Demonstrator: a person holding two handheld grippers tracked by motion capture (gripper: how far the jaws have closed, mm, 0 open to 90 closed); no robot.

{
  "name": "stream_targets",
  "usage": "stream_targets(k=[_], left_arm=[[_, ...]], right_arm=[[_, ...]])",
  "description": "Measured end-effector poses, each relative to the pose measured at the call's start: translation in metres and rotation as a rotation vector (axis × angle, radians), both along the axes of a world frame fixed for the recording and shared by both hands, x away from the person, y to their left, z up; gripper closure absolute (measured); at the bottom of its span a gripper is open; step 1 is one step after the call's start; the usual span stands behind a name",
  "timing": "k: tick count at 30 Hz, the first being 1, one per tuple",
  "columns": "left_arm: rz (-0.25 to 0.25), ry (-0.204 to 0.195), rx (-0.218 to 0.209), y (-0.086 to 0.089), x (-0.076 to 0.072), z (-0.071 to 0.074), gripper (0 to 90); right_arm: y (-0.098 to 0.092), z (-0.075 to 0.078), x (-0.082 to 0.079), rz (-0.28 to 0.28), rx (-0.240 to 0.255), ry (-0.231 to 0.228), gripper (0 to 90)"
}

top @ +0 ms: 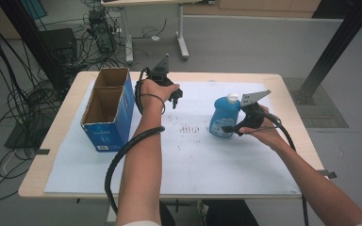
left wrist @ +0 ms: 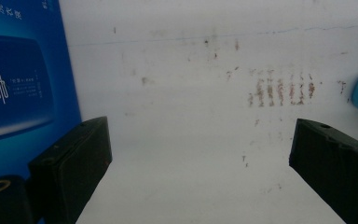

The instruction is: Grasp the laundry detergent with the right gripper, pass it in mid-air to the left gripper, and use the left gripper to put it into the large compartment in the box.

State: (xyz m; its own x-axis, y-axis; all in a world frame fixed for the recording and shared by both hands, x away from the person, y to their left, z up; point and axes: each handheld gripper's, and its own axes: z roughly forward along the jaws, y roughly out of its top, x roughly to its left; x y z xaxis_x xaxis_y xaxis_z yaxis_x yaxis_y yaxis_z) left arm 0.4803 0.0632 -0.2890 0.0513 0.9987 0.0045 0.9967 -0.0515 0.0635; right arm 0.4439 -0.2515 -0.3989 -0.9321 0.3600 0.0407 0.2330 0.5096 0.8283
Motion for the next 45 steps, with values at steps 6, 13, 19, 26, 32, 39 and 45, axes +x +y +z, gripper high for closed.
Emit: stream_targets(k=[6,13,19,26,32,39,45], left_arm=[[0.002,0.001,0.001,-0.0002,0.0003,-0.0003,6.1],[0.001,0.002,-0.001,-0.0005,0.0002,-0.0003,6.1],[-0.001,-0.001,-0.002,0.0004,0.0001,0.0002,6.1],[-0.002,-0.002,-0.001,0.0014,0.0001,0.0005,6.1],[-0.001,-0.003,-0.002,0.002,-0.0001,0.0009,6.1],[-0.002,-0.006,0.0,0.001,-0.0001,0.0011,6.1],[-0.003,-0.008,0.0,0.0005,0.0,0.0017,6.1]], right_arm=[[0.0001,-0.0003,0.0002,0.0,0.003,-0.003,3.0],[0.0001,-0.0008,0.0005,-0.002,0.007,-0.005,3.1],[0.0004,-0.0019,0.0008,-0.001,0.007,0.003,3.2],[0.0011,-0.0015,0.0008,0.003,0.007,-0.002,3.6],[0.0012,-0.0012,0.0008,0.001,0.01,-0.004,3.7],[0.001,-0.0006,0.0007,-0.001,0.008,-0.012,4.1],[0.0008,-0.0004,0.001,-0.001,0.012,-0.014,4.2]])
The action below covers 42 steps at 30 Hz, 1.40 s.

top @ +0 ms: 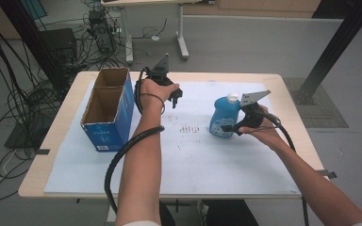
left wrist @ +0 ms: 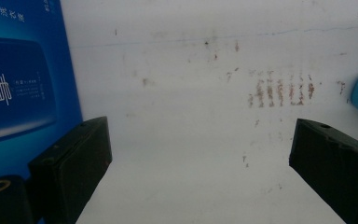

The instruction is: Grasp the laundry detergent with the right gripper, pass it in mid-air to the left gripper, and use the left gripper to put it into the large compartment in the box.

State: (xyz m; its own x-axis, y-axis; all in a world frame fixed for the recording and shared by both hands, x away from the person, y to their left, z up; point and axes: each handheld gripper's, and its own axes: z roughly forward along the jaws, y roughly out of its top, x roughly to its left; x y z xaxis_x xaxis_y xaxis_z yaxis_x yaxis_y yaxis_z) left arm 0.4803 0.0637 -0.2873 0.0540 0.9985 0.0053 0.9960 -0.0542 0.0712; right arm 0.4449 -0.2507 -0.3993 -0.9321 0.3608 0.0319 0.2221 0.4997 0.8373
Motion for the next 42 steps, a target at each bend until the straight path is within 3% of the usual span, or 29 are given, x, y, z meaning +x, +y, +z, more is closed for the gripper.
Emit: stream_targets(k=[25,36,42], left_arm=[[-0.006,0.001,0.0,-0.0019,0.0,0.0005,6.1],[-0.003,0.001,0.004,-0.0001,-0.0004,0.0009,6.1],[-0.006,0.001,0.004,-0.0011,0.0001,0.0013,6.1]], right_arm=[[-0.0007,0.0,0.0,-0.005,0.002,-0.005,5.0],[-0.0048,-0.0064,0.0002,0.013,0.021,-0.017,20.1],[-0.0043,-0.005,0.0006,0.02,0.02,-0.031,23.5]])
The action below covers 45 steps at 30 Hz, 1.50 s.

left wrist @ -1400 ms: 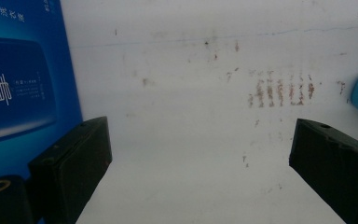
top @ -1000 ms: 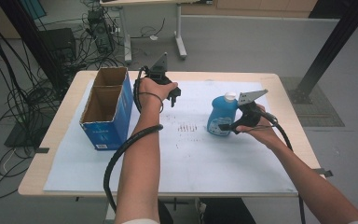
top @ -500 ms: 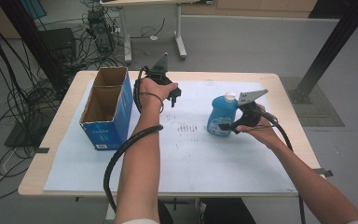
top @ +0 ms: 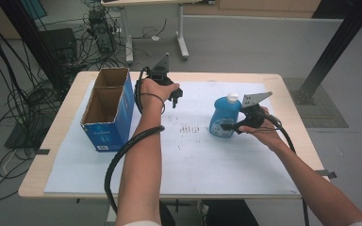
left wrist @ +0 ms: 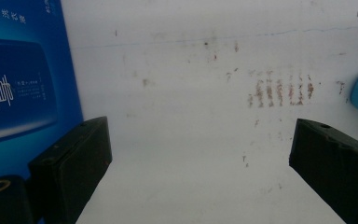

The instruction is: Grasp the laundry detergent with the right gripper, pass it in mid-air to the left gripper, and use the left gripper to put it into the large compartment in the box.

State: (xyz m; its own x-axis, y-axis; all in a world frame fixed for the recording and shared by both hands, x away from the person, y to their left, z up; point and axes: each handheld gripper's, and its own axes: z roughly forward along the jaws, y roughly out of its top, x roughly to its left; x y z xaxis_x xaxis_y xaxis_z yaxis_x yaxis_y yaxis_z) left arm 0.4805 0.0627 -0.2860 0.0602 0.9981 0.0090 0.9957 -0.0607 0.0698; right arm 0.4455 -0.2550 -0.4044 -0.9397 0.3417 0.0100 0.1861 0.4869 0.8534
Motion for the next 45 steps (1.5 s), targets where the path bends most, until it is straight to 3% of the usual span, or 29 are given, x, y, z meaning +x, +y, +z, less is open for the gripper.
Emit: stream_targets(k=[25,45], left_arm=[[-0.008,-0.003,0.001,-0.0024,0.0028,-0.0001,6.1],[-0.009,-0.001,0.002,-0.0019,0.0035,0.0002,6.2]], right_arm=[[0.0033,-0.001,0.0021,0.018,-0.024,-0.032,40.3],[0.0031,-0.0007,0.0031,0.025,-0.027,-0.031,41.3]])
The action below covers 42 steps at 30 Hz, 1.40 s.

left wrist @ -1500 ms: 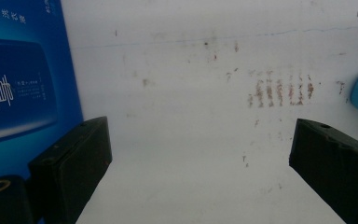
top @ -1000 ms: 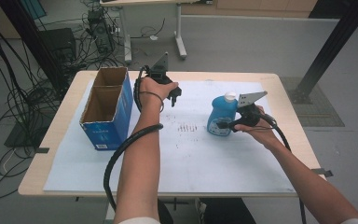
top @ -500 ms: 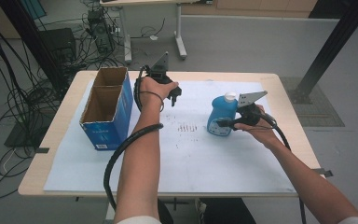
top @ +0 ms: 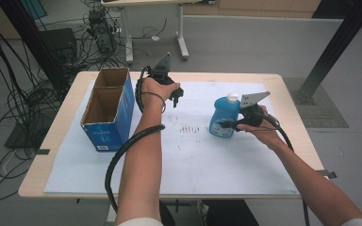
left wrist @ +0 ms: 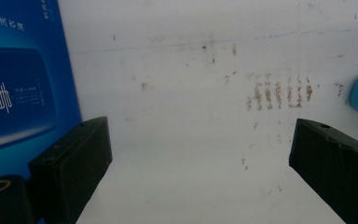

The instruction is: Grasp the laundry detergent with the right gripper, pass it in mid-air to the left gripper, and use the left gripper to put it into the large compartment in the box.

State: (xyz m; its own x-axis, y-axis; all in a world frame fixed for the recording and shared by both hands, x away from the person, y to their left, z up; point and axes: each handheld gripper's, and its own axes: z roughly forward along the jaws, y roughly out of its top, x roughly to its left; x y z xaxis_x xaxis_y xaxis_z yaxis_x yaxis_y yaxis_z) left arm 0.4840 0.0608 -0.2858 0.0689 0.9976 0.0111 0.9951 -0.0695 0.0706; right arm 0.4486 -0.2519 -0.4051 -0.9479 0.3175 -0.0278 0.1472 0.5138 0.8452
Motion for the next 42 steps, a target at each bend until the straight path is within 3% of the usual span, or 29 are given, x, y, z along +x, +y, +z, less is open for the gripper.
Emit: stream_targets(k=[42], left_arm=[[0.003,-0.003,0.006,0.0005,-0.0021,0.0027,6.2]], right_arm=[[-0.0006,-0.0006,-0.001,0.006,0.005,-0.01,42.3]])
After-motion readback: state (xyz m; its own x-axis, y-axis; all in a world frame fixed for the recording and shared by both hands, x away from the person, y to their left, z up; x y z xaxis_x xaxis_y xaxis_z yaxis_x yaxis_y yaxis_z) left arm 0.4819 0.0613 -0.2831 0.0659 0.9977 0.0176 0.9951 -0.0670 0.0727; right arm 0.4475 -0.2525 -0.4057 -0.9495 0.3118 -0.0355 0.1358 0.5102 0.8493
